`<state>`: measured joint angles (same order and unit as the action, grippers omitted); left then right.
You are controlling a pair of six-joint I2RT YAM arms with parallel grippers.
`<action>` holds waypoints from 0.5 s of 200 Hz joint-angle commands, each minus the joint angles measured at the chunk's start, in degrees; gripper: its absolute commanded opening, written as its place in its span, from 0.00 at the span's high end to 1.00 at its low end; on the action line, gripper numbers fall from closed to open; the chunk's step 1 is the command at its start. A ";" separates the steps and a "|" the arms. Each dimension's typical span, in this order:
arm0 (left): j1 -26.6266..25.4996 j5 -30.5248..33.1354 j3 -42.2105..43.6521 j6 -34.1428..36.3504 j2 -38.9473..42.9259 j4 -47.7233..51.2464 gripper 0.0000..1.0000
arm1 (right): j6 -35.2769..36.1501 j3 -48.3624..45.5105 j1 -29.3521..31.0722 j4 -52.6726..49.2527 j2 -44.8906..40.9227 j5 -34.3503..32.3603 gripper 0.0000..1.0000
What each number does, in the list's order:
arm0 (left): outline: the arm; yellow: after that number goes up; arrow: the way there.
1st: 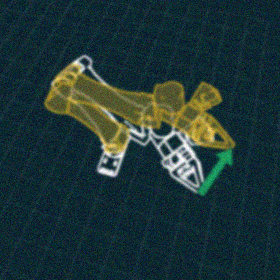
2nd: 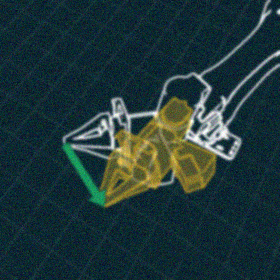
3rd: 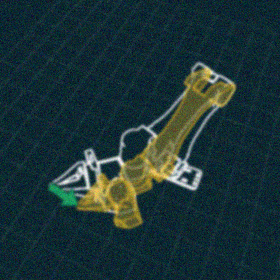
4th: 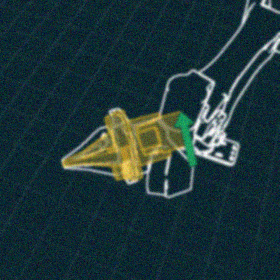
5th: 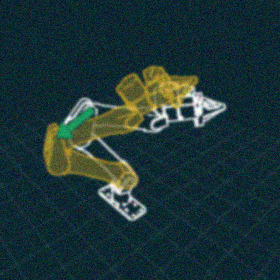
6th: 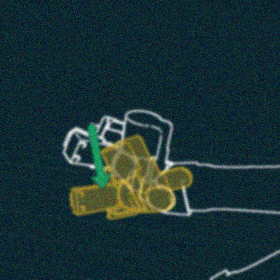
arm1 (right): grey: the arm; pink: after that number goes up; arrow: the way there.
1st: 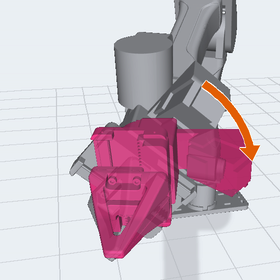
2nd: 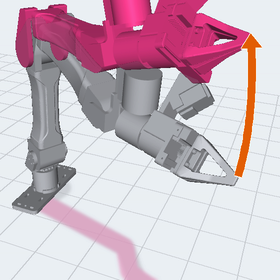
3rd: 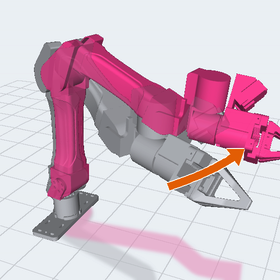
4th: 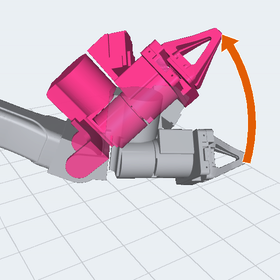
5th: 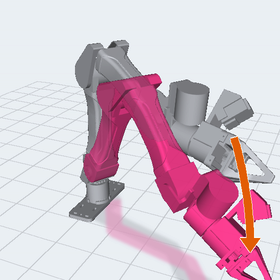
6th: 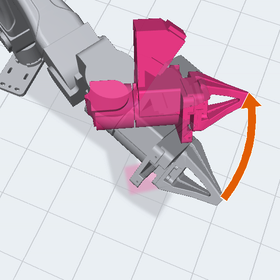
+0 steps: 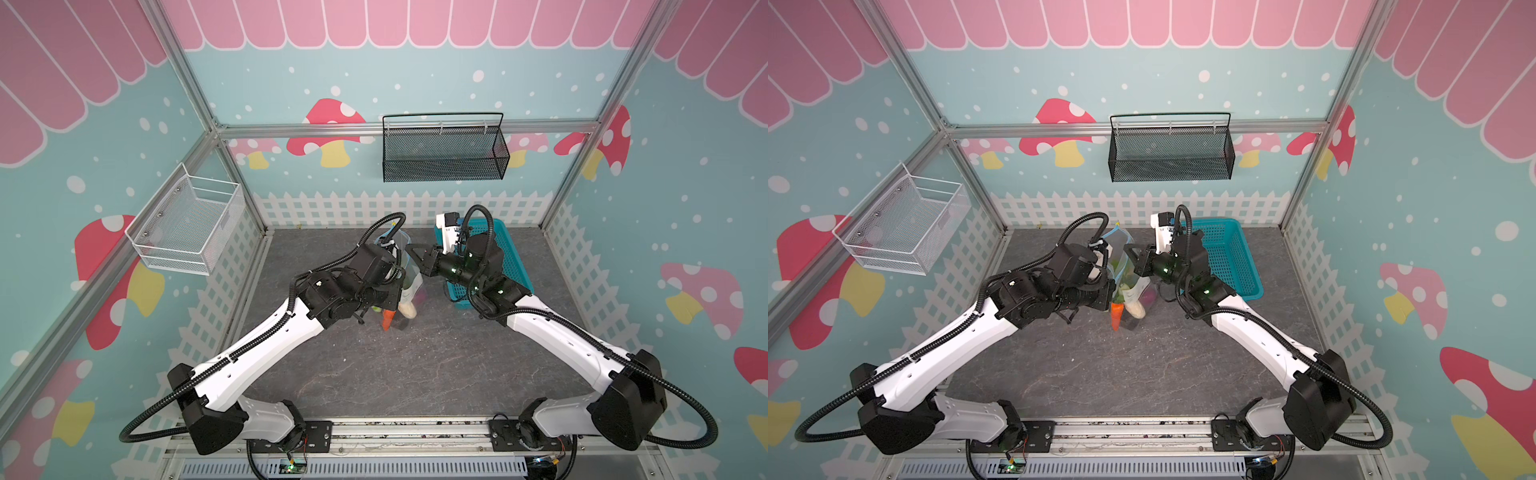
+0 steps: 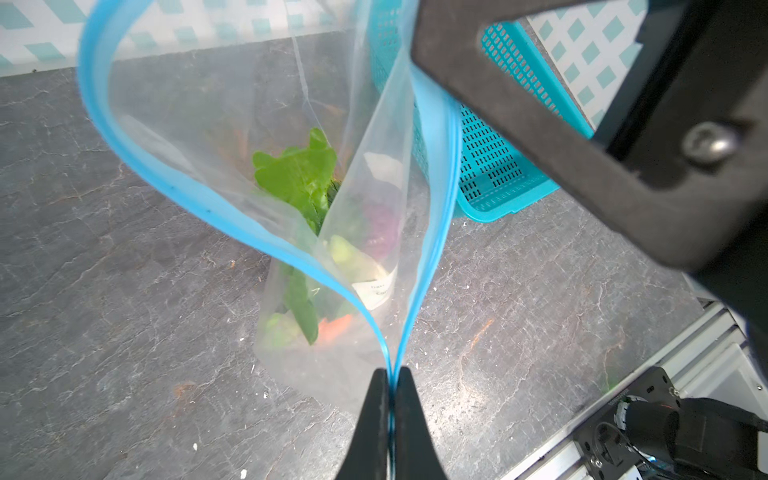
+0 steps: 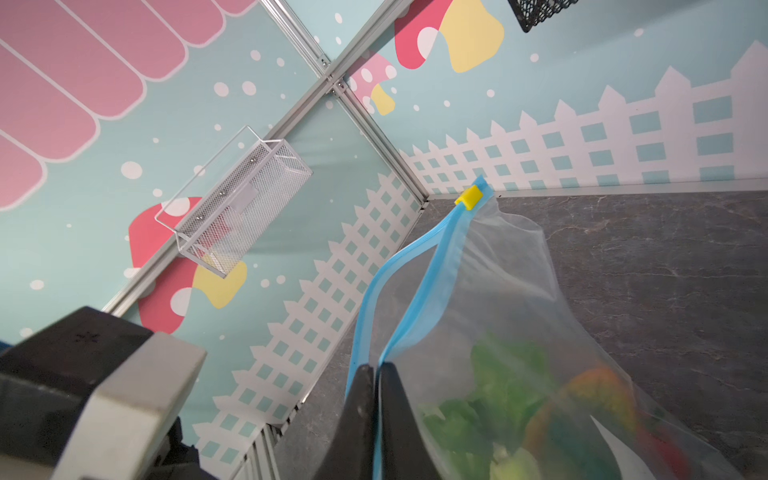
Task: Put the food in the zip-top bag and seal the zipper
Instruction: 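Release the zipper and draw back the right gripper while the left holds the bag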
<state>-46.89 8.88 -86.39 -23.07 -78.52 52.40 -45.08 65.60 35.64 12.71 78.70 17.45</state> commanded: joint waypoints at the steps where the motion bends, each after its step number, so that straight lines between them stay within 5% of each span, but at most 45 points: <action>1: 1.03 4.06 0.10 2.02 1.78 -0.90 1.00 | 6.56 -0.68 -0.04 3.10 -2.26 -0.24 0.68; 38: 5.73 3.82 2.88 4.25 5.16 -4.57 1.00 | 28.30 -3.44 -2.96 4.90 -6.16 1.48 0.27; 61: 7.02 3.17 2.60 6.54 5.66 -5.40 1.00 | 36.88 -4.05 -9.54 5.89 -5.73 15.23 0.22; 100: 7.08 4.14 0.54 12.07 6.00 -5.64 1.00 | 34.80 -5.44 -19.88 16.06 -1.02 36.29 0.17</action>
<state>-39.99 11.40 -84.03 -16.62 -73.60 48.51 -14.22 61.14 18.90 21.87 74.54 37.80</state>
